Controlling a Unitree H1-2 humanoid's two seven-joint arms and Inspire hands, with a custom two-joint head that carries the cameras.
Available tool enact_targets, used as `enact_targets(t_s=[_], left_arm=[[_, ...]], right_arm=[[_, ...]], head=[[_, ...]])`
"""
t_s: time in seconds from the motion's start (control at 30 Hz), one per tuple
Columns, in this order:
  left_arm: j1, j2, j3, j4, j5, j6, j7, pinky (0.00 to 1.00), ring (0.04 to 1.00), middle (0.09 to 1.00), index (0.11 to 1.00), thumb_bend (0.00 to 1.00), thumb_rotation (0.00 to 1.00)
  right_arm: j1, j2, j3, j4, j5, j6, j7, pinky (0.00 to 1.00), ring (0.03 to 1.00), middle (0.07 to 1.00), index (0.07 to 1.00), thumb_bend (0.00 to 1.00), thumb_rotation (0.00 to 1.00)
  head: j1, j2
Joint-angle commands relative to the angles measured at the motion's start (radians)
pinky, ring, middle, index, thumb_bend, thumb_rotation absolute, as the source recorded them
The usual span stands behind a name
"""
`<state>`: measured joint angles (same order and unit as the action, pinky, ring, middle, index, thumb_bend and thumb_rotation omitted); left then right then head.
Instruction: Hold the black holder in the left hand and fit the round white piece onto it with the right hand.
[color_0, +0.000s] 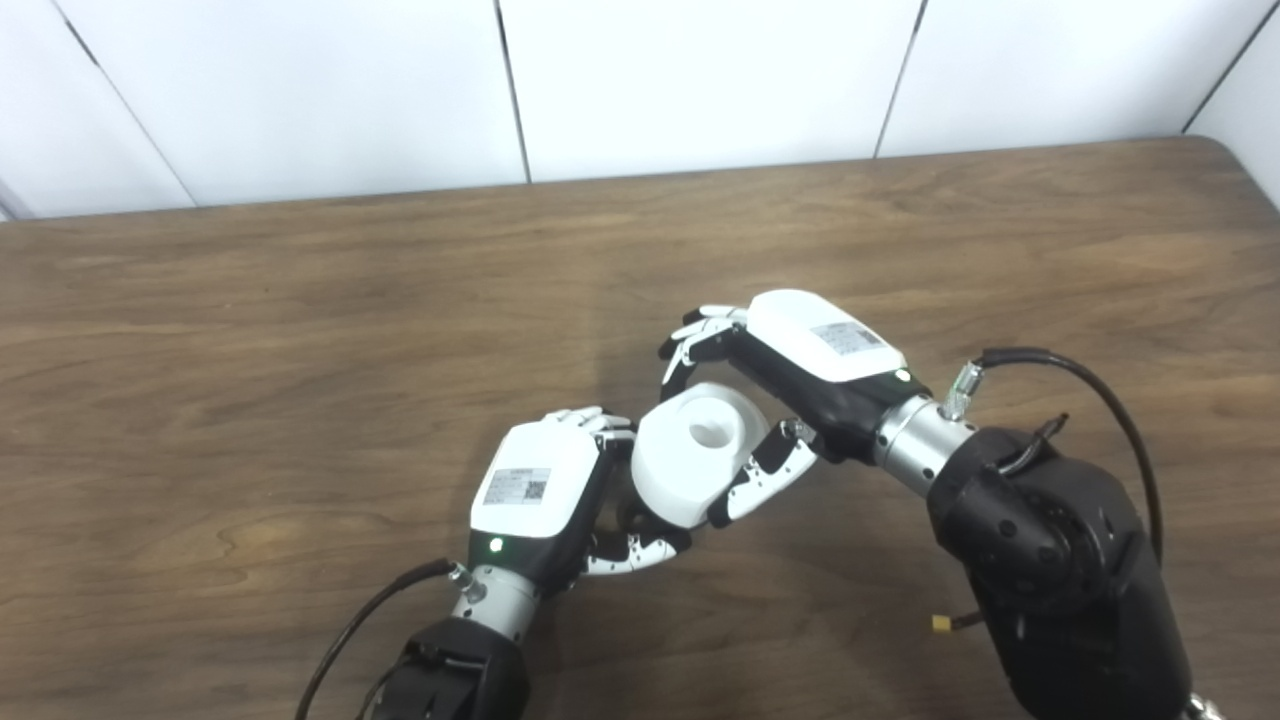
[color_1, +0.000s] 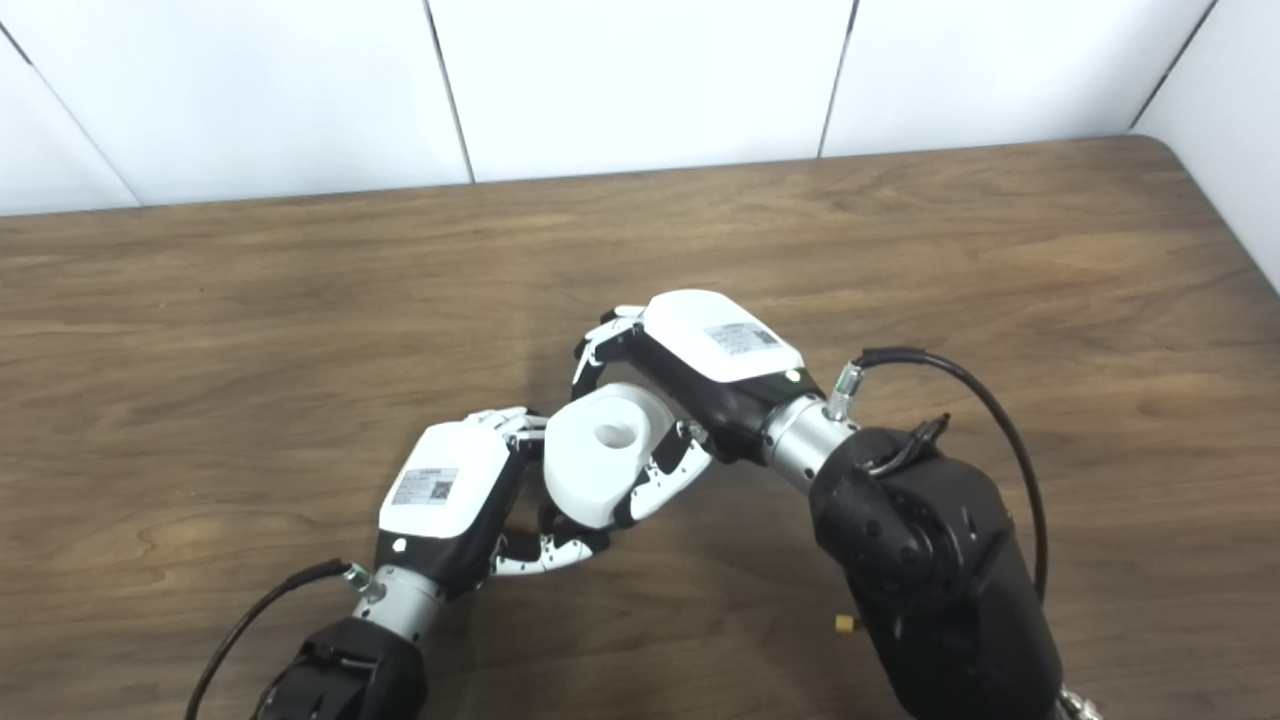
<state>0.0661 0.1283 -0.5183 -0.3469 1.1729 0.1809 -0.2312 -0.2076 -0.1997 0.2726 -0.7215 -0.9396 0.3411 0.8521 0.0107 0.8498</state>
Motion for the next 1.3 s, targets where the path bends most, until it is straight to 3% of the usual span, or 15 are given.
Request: enact_targets(t_s=[0.0, 1.27], left_arm=[[0.020, 0.000, -0.024, 0.026, 0.015, 0.000, -0.061, 0.84, 0.835, 0.756, 0.488, 0.52, 0.05], [0.026, 0.002, -0.016, -0.024, 0.015, 0.001, -0.096, 0.84, 0.833, 0.753, 0.487, 0.52, 0.05]], right_arm=[[-0.012, 0.008, -0.001, -0.013, -0.002, -0.032, -0.044, 0.84, 0.904, 0.805, 0.482, 0.52, 0.15], [0.034, -0.025, 0.024, -0.013, -0.008, -0.089, -0.040, 0.83, 0.908, 0.803, 0.483, 0.52, 0.14]], head=[[0.001, 0.001], [-0.025, 0.040]])
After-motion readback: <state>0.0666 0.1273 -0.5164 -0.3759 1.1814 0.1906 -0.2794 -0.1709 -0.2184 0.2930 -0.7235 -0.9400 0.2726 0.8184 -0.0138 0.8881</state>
